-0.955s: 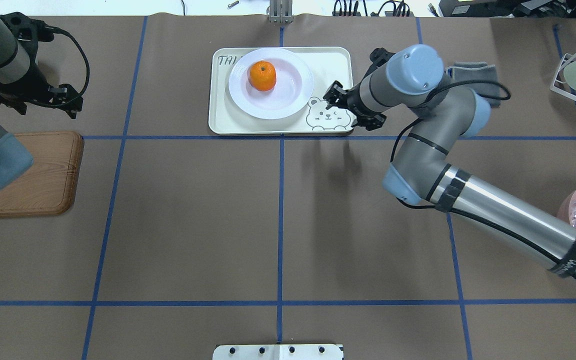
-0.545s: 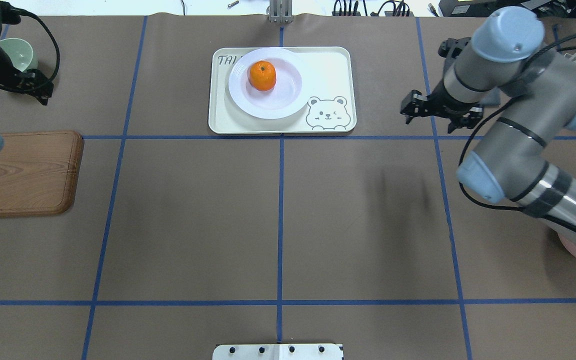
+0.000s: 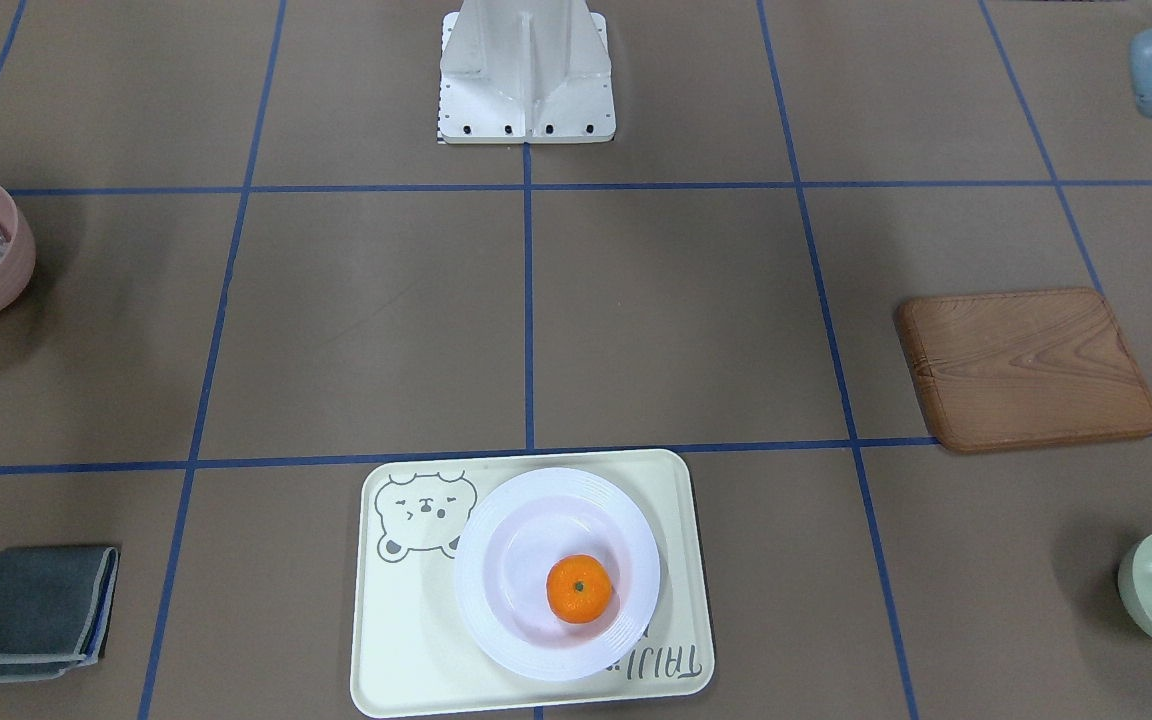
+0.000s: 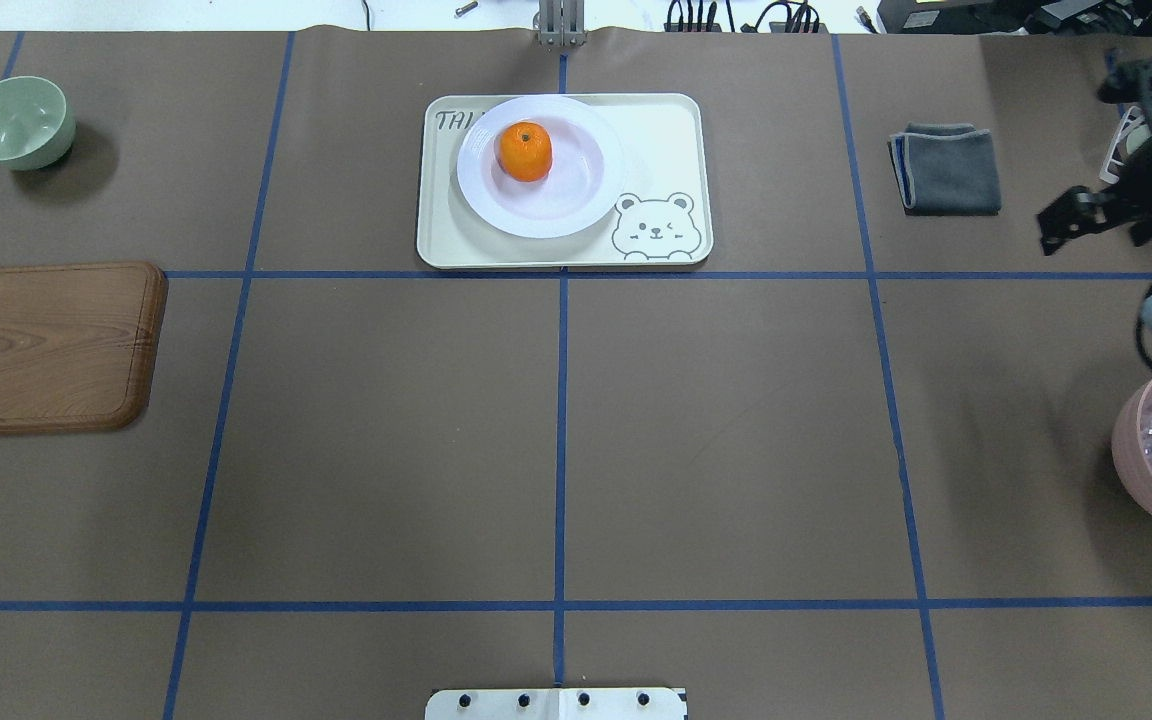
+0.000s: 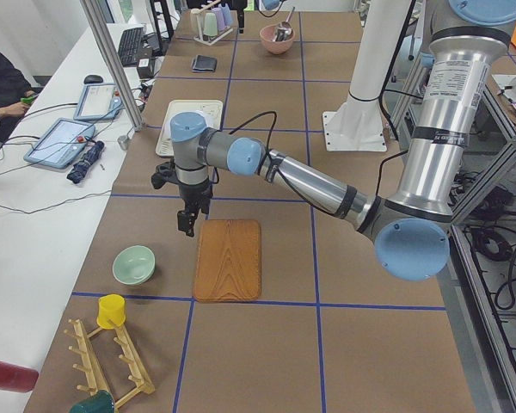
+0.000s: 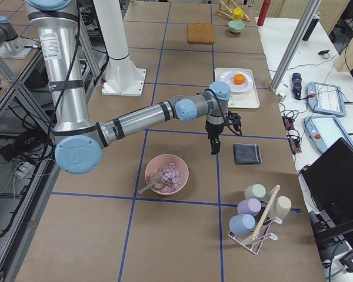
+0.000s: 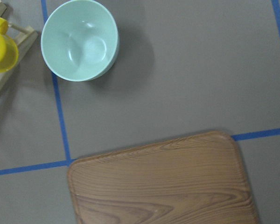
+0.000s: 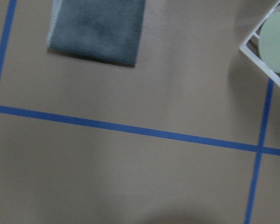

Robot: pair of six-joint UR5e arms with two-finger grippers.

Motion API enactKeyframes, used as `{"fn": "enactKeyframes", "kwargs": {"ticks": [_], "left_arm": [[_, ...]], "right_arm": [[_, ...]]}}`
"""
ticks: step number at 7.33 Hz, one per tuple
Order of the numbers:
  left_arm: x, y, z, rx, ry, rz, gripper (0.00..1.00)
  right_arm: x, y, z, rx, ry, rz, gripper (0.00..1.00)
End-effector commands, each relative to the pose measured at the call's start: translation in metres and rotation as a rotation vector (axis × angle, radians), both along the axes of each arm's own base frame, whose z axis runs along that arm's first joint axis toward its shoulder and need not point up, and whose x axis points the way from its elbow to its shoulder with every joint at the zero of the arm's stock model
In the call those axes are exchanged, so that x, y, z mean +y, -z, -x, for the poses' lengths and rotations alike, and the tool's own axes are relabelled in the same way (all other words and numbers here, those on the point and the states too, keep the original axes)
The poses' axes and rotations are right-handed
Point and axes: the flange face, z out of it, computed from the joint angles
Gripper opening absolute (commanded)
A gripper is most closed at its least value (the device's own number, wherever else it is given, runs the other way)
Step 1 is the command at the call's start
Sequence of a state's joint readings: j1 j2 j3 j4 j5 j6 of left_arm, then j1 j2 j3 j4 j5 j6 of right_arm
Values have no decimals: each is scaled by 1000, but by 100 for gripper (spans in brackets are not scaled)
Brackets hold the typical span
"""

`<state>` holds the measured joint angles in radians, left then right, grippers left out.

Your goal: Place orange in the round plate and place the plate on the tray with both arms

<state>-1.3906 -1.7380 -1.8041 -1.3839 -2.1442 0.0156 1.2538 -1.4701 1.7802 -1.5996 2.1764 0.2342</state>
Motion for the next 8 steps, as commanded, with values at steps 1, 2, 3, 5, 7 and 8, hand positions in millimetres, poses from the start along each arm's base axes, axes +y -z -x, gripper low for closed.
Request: {"fn": "enactKeyframes", "kwargs": {"ticks": [1, 2, 3, 5, 7, 8], "left_arm": [[28, -47, 45, -7, 34, 53, 99], [35, -57, 47, -12, 43, 77, 99], [36, -62, 47, -16, 37, 82, 99], [38, -93, 62, -19, 68, 146, 99], [41, -107, 81, -16, 105, 179, 99], [57, -128, 84, 58, 116, 232, 99]], "right_arm": [[29, -78, -84, -5, 141, -60, 100], [32, -90, -112, 3, 85, -37, 100], [30, -121, -118, 52, 80, 15, 100], [25, -130, -139, 80, 34, 37, 100], [29, -131, -161, 46, -14, 56, 100], [31, -129, -163, 1, -38, 71, 100]]}}
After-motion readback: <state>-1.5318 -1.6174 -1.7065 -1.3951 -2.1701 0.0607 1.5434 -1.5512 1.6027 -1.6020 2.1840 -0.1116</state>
